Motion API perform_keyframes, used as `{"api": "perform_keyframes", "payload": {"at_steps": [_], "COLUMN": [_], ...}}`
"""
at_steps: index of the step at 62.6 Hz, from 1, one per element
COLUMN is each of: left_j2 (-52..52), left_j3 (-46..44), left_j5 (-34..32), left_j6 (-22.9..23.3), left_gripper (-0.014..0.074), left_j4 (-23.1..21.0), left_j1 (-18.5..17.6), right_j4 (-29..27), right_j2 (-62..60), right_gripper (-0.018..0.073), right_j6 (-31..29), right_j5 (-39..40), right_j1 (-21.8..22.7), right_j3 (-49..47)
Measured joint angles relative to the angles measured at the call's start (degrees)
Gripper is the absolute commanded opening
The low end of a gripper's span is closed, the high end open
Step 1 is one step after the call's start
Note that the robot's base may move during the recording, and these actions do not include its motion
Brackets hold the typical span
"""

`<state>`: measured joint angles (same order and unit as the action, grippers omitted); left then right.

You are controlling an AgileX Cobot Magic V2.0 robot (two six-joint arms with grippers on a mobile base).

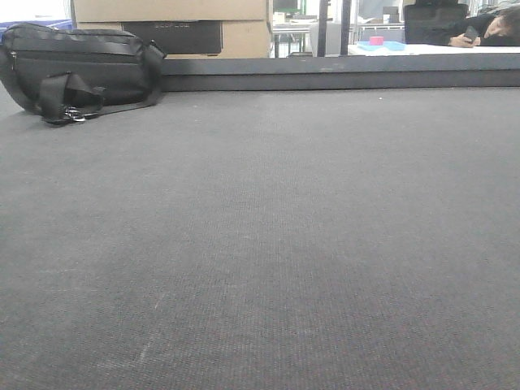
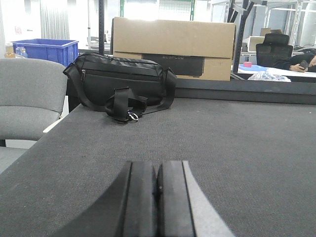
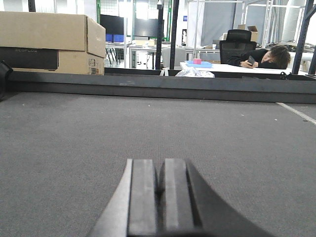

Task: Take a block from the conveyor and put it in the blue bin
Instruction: 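Lower both grippers toward the green and blue blocks on the belt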

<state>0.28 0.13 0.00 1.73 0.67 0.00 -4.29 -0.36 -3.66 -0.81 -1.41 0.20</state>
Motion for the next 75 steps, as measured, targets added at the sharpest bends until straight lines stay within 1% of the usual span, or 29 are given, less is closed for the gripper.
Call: {"api": "perform_keyframes", "payload": {"at_steps": [49,58,60,64,75], "left_j2": [0.0,0.0,0.0,0.0,0.52], "left_j3": [0.0,0.0,-0.28,-2.67,-15.11], "left_j5": [-0.71,-1.17,-0.41,2.4,12.65], "left_j6": [0.0,0.0,0.0,0.0,0.0], "left_gripper": [-0.0111,-0.0111,-0.0111,-0.0111,-0.0111], "left_j4": [0.0,0.0,0.0,0.0,0.0], "left_j1": [0.0,0.0,0.0,0.0,0.0], "right_j4": [0.0,0.0,0.0,0.0,0.0], "right_j2": [0.0,0.0,0.0,0.0,0.74], "right_gripper": [-0.0162,-0.0162,-0.0162,-0.0162,-0.0162], "right_j6": [0.0,0.0,0.0,0.0,0.0], "right_j5": [0.24,3.63,3.64,0.81,-6.33], "right_j1": [-0.09,-0.09,-0.09,-0.09,-0.09], "right_j3": [0.0,0.0,-0.12,-2.03,-13.02]}}
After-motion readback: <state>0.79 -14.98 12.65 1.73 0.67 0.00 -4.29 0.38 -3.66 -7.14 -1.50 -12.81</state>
